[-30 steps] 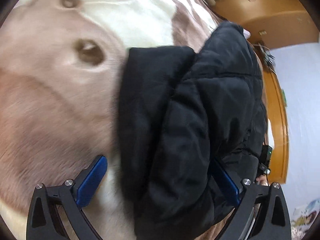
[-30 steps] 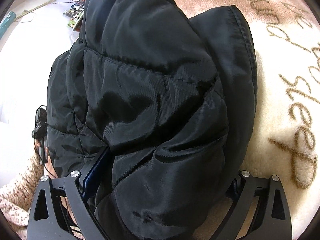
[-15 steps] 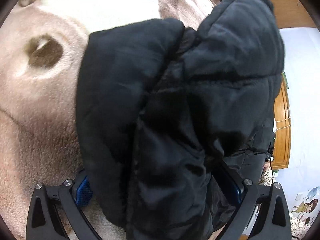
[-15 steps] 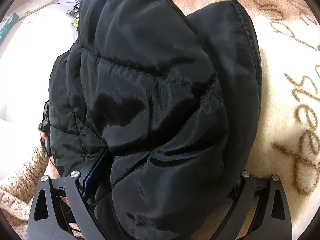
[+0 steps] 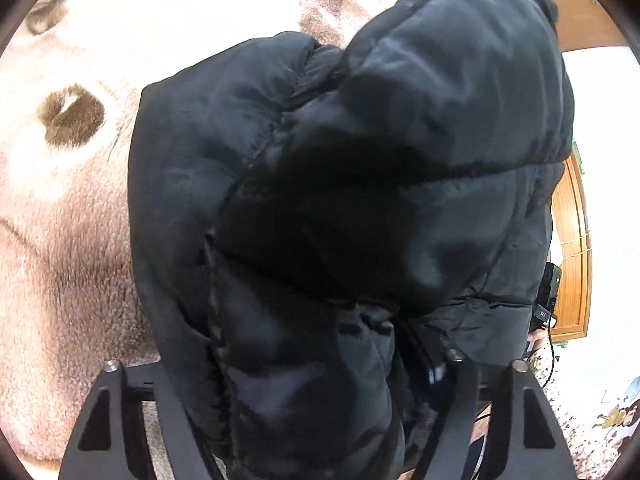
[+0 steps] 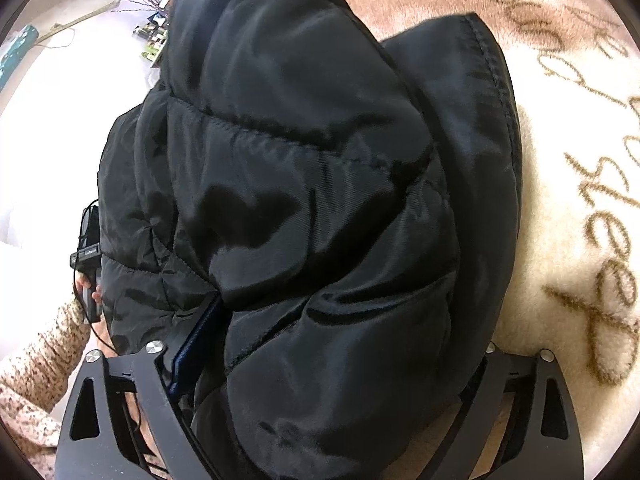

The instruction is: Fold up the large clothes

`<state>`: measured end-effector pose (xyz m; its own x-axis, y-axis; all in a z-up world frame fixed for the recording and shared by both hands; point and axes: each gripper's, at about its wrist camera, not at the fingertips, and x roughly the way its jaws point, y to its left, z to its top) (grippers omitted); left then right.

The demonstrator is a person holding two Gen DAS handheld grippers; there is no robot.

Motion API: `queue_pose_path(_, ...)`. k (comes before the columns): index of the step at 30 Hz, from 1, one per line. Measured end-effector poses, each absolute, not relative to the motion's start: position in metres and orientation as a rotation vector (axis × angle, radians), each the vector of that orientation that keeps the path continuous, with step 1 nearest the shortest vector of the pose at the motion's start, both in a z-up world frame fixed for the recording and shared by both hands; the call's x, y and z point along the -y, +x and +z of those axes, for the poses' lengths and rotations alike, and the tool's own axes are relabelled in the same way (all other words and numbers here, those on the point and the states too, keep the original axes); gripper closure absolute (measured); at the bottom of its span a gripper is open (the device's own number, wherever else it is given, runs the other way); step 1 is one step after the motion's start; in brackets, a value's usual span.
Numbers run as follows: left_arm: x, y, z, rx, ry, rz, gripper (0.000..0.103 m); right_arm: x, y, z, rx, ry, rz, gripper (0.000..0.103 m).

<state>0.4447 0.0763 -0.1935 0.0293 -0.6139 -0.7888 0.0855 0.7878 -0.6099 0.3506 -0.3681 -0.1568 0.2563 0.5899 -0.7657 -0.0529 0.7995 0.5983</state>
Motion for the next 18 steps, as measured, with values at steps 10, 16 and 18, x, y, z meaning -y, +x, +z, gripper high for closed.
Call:
queue_pose_path(10,-0.075,0.426,-0.171,-1.418,-0.435,-0.538,0.057,0.359,0.336,-0.135,-1.19,0.473,0.437,0.041)
queue_pose_path(16,-0.092,0.409,-0.157,-1.372,-0.473,-0.542,0.064,0.35,0.322,-0.115,-1.138,0.452,0.409,0.058)
queue_pose_path(18,-0.096,0.403,-0.15,-1.351,-0.477,-0.547,0.067,0.346,0.318,-0.106,-1.12,0.437,0.402,0.062)
